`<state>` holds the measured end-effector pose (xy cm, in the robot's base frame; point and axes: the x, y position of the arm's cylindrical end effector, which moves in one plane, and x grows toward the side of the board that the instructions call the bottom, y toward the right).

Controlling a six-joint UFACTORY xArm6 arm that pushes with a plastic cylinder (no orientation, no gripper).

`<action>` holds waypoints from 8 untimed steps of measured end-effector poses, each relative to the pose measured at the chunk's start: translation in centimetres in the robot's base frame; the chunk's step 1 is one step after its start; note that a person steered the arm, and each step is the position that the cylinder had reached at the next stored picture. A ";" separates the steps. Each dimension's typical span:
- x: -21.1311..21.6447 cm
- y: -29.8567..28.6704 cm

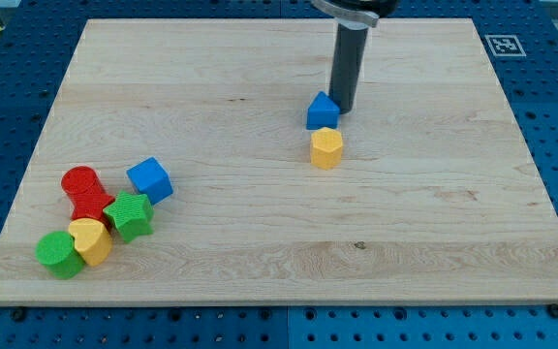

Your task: Slide the blue triangle towards the bottom center

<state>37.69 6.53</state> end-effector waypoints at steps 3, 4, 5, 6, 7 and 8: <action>2.6 -3.1; 2.6 -4.3; 2.6 -6.0; 3.3 -6.8; 5.8 -6.9; 7.8 -6.9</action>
